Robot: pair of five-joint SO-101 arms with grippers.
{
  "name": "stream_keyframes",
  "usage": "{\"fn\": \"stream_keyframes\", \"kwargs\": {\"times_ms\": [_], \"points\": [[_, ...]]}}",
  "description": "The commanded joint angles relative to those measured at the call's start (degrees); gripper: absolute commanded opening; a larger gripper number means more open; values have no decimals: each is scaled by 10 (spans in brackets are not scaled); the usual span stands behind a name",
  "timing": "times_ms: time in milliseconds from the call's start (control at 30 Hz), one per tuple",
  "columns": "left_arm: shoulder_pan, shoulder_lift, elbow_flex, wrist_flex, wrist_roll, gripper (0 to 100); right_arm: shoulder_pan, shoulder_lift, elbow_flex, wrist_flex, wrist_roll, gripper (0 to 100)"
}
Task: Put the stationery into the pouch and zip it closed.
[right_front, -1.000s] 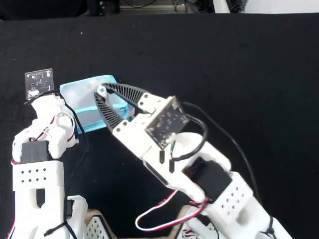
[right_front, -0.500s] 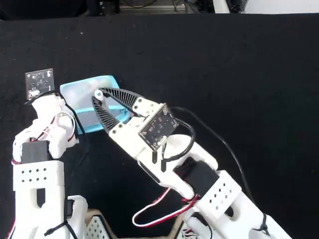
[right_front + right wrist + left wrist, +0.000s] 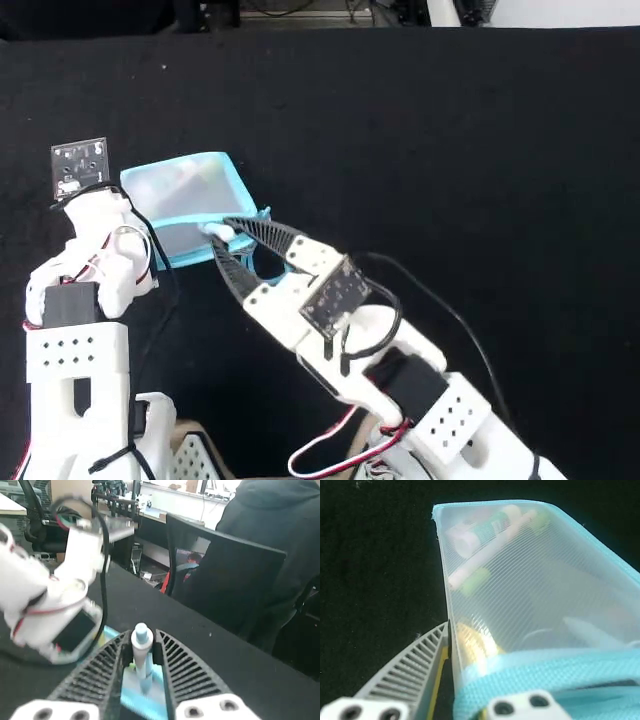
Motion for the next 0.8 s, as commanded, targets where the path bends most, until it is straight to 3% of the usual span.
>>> {"fn": "stream_keyframes", "kwargs": {"times_ms": [0, 533, 767], "points": [[7, 3, 5, -3, 4, 36, -4, -29, 26, -12, 0, 11], [7, 3, 5, 2, 4, 36, -4, -27, 81, -74, -3, 12], [6, 3, 5, -1, 4, 36, -25, 88, 57, -80, -4, 47]]}}
